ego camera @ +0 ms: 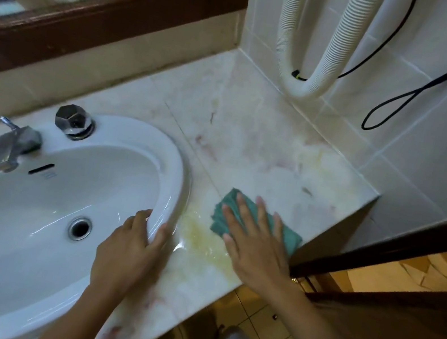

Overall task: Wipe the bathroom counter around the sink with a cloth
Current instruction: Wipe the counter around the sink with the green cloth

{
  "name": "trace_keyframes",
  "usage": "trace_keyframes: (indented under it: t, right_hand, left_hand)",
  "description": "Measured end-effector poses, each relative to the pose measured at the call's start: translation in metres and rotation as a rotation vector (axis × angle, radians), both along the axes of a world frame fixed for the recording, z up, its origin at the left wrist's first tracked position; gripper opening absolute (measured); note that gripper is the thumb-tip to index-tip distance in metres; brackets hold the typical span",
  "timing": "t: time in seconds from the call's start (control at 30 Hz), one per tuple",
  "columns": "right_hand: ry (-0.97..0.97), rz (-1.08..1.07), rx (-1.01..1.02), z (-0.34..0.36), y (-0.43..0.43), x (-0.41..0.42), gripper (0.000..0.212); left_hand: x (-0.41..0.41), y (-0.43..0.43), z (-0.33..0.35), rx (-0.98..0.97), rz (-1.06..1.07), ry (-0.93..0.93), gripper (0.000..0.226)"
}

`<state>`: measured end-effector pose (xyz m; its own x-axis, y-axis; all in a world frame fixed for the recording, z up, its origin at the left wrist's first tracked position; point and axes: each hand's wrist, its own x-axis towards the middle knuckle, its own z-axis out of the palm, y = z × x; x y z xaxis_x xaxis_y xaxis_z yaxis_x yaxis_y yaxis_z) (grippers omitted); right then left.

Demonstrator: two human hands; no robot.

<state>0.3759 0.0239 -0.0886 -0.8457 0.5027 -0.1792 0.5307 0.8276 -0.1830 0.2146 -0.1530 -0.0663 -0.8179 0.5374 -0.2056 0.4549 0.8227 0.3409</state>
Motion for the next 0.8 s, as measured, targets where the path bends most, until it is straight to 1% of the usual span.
trace_keyframes:
  t: [0.03,0.13,0.2,0.3,0.4,0.53,0.67,0.73,0.8]
  right_hand:
    - [-0.015,-0.045,0.009,-0.001,0.011,0.013,0.056]
    - [-0.028,-0.31,0.072,-0.003,0.071,0.023,0.056]
    - [-0.038,-0.438,0.056,-0.003,0.108,0.004,0.057]
    - [-0.028,-0.516,0.011,-0.004,0.135,-0.044,0.057]
    - [0.009,-0.461,-0.009,-0.004,0.127,-0.087,0.058]
    - [0.057,-0.28,-0.011,-0.004,0.062,-0.1,0.058]
    - [0.039,-0.045,-0.007,0.0,-0.018,-0.056,0.059]
    - [0.031,0.058,-0.02,-0.001,-0.029,-0.023,0.058]
    - [0.023,0.069,-0.001,-0.002,-0.017,0.006,0.057]
  left_hand:
    - [0.001,0.0,0.0,0.007,0.001,0.003,0.052]
    - [0.001,0.001,0.0,0.022,0.005,0.005,0.048]
    - [0.001,0.002,-0.001,0.007,0.006,0.014,0.05]
    - [0.001,0.003,-0.002,0.006,0.012,0.005,0.05]
    - [0.001,0.003,-0.001,0.007,0.001,0.015,0.051]
    - [0.002,0.003,0.0,0.002,0.003,0.012,0.05]
    - [0.002,0.001,-0.001,-0.015,-0.008,0.02,0.054]
    - [0.001,0.001,-0.003,-0.015,-0.011,0.023,0.055]
    - [0.001,0.0,-0.003,-0.009,-0.019,0.017,0.055]
